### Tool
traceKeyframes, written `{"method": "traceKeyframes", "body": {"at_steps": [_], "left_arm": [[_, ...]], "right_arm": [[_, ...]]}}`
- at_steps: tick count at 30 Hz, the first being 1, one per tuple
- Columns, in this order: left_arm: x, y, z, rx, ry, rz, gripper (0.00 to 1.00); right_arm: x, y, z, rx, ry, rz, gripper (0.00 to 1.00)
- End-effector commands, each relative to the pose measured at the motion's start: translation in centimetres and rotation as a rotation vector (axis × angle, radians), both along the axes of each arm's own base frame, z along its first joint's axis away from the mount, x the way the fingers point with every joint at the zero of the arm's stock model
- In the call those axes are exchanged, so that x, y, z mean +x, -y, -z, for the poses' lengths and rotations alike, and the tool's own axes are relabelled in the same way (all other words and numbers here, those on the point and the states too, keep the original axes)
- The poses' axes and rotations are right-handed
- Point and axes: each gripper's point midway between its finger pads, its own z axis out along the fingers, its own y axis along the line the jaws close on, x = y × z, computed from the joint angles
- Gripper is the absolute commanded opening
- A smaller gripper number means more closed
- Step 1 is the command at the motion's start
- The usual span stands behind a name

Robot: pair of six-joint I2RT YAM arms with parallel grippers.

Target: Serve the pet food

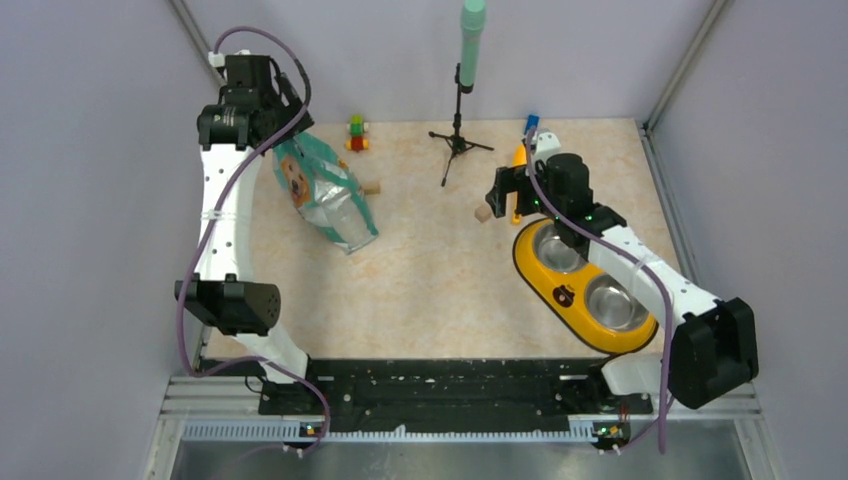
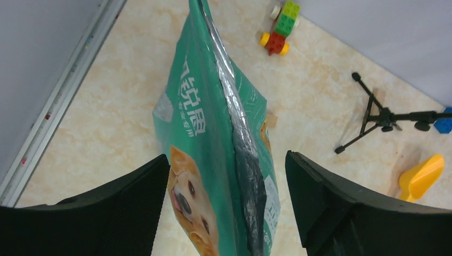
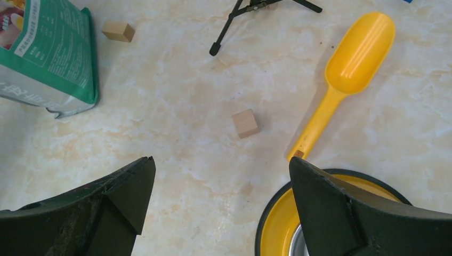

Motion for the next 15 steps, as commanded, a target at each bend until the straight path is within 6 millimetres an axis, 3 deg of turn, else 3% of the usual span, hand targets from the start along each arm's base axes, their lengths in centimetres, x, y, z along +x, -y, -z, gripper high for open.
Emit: {"method": "traceKeyframes", "body": {"at_steps": [1, 3, 4, 6, 10, 13, 15], "left_arm": [[0.4, 1.0, 0.3, -0.043, 0.022, 0.032, 0.77], [0.2, 1.2, 1.0, -0.04, -0.002, 0.047, 0.64], [0.2, 1.4, 1.3, -0.037, -0.013, 0.067, 0.48], [0.2, 2.4, 1.9, -0.035, -0.034, 0.154, 0.03], [-0.8, 5.6, 1.3, -0.037, -0.037, 0.337, 0.0], [-2.5, 10.6, -0.9, -0.032, 0.038, 0.548, 0.0], [-4.7, 15.0, -2.3, -0.038, 0.079, 0.751, 0.0]], "right_arm": [[-1.0, -0.8, -1.2, 0.065, -0.007, -0.018, 0.99], [-1.2, -1.2, -1.4, 0.079, -0.023, -0.028, 0.99], [-1.2, -1.3, -1.6, 0.07, -0.034, -0.024, 0.99], [-0.9, -0.6, -1.2, -0.013, -0.089, 0.029, 0.99], [-0.3, 0.7, -1.3, -0.108, -0.173, 0.124, 0.99], [-0.3, 1.1, -3.3, -0.072, -0.131, 0.158, 0.99], [-0.3, 1.2, -4.7, -0.041, -0.092, 0.169, 0.99]]}}
